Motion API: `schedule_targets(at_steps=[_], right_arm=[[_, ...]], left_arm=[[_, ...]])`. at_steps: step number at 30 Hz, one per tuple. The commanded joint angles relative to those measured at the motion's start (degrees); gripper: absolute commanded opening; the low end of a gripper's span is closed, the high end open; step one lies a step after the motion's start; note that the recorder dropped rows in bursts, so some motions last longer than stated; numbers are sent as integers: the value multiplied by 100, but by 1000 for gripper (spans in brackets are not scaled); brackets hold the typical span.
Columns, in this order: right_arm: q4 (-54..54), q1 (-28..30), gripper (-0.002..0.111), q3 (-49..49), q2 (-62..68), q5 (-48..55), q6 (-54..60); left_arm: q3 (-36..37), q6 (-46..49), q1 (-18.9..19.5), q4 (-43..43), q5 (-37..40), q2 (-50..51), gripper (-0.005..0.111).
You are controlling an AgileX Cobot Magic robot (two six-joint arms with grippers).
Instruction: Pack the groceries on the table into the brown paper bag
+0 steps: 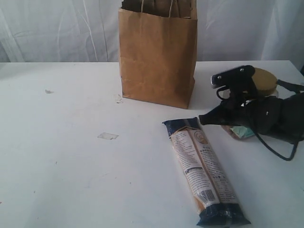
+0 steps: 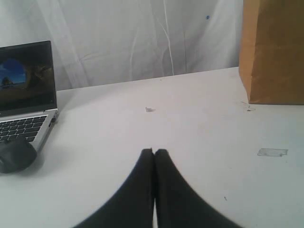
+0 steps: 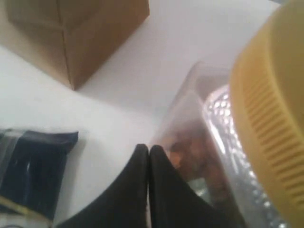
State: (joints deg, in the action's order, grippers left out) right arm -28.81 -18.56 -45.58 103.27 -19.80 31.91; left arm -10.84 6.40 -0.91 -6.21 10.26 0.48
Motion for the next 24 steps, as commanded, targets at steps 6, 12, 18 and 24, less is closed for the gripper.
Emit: schedule_targets(at_steps=[6,12,18,24], right_arm=[[35,-31,0,-313,-766,2056,-221],[166,-31,0,-70,-1972,3474,-372],[949,203,0,683,-2447,2990,-372],[1026,615,0,1321,-2348,2626,-684]], left_arm=[[15,-13,-36,-9,7,-48,0],[15,-13,-36,-9,7,-48,0],[15,-13,-36,-9,7,-48,0],[15,-13,-36,-9,7,-48,0]])
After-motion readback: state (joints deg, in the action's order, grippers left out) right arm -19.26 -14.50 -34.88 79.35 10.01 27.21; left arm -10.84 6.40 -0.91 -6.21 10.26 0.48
